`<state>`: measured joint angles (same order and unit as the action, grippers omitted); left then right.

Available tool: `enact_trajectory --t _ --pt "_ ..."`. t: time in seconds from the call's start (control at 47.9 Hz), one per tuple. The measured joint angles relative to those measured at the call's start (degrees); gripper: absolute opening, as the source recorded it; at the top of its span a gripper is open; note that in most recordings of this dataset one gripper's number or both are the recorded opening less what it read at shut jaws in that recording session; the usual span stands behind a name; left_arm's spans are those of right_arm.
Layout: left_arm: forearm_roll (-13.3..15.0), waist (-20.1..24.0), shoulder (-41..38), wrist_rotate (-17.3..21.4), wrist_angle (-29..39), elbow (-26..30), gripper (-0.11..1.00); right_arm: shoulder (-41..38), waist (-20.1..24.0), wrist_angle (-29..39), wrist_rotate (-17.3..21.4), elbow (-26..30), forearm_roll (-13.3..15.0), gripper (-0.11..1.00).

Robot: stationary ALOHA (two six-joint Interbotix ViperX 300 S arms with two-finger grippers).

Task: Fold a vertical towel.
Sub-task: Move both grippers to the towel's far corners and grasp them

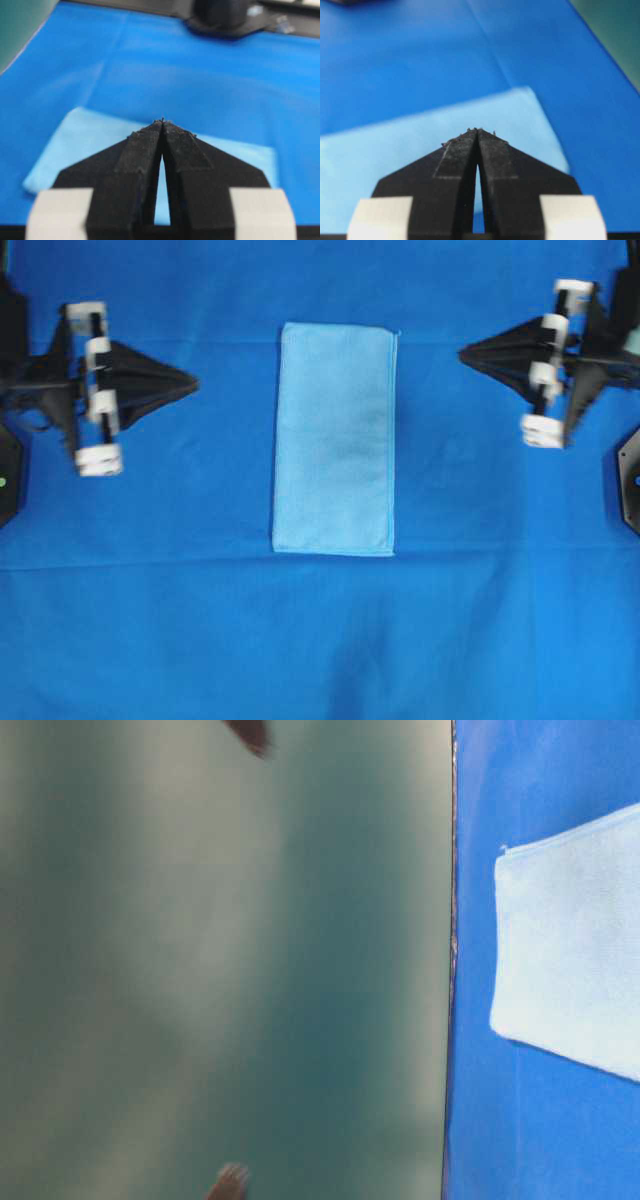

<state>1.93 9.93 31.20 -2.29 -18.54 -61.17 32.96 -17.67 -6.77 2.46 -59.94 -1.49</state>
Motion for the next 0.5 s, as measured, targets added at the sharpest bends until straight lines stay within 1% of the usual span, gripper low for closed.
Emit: enact_trajectory --t 0.042,0.084,0.125,0.146,0.251,0.271,0.334,0.376,0.439,0.501 --pt "0.0 1.1 -2.4 0.0 -0.1 0.8 0.04 -2.1 -1.1 0.1 0.0 0.6 0.0 0.01" --pt "0.0 2.0 -4.7 -0.1 -0.2 1.8 0.12 -4.3 -2.1 0.3 -0.1 1.3 0.1 0.01" --pt "-0.1 3.1 -7.3 -0.1 -0.4 2.6 0.21 -6.9 -3.3 0.4 -0.2 2.4 0.2 0.06" --pt "0.0 3.6 -8.6 -0.1 -0.4 3.1 0.28 -8.0 -4.0 0.4 -0.2 2.8 0.3 0.11" --pt "0.0 5.4 -14.7 -0.1 -1.9 5.1 0.58 -13.8 -6.7 0.3 -0.3 4.8 1.1 0.40" --pt "0.0 5.8 -16.3 -0.1 -2.5 5.6 0.66 -14.9 -7.2 0.3 -0.3 5.2 1.2 0.45" --pt "0.0 6.6 -20.0 -0.1 -3.8 6.7 0.80 -18.2 -8.3 0.2 -0.3 6.2 1.6 0.59" --pt "0.0 7.3 -22.7 -0.1 -4.7 7.6 0.84 -20.5 -9.2 0.0 -0.4 6.9 1.7 0.63" --pt "0.0 8.6 -26.2 -0.1 -5.8 8.8 0.82 -24.0 -10.8 -0.5 -0.4 8.3 2.1 0.62" --pt "-0.1 9.8 -29.5 -0.1 -6.7 9.8 0.80 -27.1 -11.4 -1.0 -0.4 9.6 2.6 0.61"
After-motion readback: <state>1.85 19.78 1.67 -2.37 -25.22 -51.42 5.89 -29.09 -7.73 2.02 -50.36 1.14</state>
